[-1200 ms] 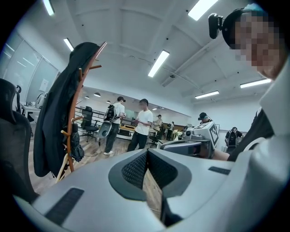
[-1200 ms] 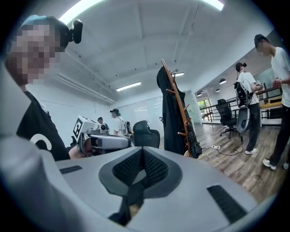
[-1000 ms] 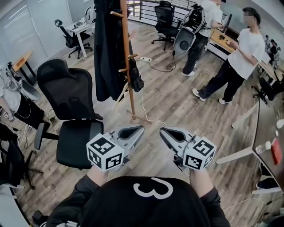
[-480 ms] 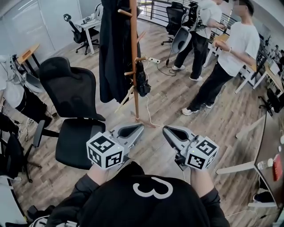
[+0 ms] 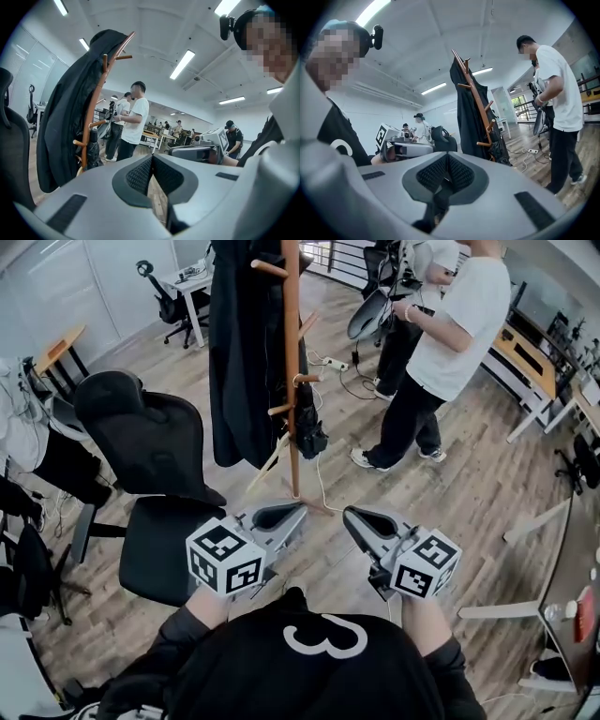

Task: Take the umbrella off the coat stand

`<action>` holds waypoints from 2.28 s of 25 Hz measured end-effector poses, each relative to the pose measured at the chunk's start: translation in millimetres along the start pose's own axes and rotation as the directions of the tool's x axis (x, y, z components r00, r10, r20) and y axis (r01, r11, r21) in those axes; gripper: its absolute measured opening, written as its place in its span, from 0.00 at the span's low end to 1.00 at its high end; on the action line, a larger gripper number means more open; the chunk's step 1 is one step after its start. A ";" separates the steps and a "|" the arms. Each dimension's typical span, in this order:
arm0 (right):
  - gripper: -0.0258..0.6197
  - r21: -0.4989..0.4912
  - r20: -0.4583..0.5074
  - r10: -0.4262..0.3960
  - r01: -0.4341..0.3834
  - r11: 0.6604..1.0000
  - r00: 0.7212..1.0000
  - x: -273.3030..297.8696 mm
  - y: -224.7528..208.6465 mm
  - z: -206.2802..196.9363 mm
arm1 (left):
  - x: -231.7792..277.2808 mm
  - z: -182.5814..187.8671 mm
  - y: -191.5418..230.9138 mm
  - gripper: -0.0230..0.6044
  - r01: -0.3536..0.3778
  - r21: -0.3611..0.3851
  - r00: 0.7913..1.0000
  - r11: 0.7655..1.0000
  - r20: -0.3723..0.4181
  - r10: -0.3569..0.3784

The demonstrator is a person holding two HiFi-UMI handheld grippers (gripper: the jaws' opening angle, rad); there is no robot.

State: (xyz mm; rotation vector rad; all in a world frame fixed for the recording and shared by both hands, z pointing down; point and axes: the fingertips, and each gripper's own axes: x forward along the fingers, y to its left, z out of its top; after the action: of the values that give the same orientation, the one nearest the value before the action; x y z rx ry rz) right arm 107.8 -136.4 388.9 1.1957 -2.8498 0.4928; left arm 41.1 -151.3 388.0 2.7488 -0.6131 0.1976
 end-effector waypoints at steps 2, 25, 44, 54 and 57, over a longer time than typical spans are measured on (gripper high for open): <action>0.08 0.006 -0.001 0.001 -0.001 1.000 1.000 11.4 -9.4 5.0 | 5.2 4.4 13.7 0.06 -0.002 -0.006 1.000 1.000 -0.006 0.002; 0.08 -0.034 -0.016 -0.077 0.076 0.997 0.997 114.9 -117.4 27.6 | 45.8 30.2 158.8 0.06 -0.050 -0.036 0.999 0.998 -0.001 0.050; 0.19 -0.137 -0.017 -0.078 0.075 0.988 0.997 197.7 -173.0 41.9 | 52.8 33.5 213.5 0.06 -0.066 -0.065 0.998 0.996 -0.003 0.066; 0.36 -0.207 -0.043 -0.143 0.131 0.969 0.989 234.2 -207.6 34.9 | 50.0 36.1 229.4 0.06 -0.083 -0.064 0.997 0.994 -0.002 0.083; 0.38 -0.246 -0.040 -0.173 0.159 0.956 0.984 241.8 -216.5 34.9 | 50.8 36.8 232.5 0.06 -0.083 -0.058 0.997 0.995 -0.001 0.083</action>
State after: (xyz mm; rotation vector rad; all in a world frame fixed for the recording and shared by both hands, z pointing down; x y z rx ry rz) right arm 91.5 -457.0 448.6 1.3311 -2.6323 0.1662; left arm -11.8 -382.9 427.6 2.6704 -0.7228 0.1933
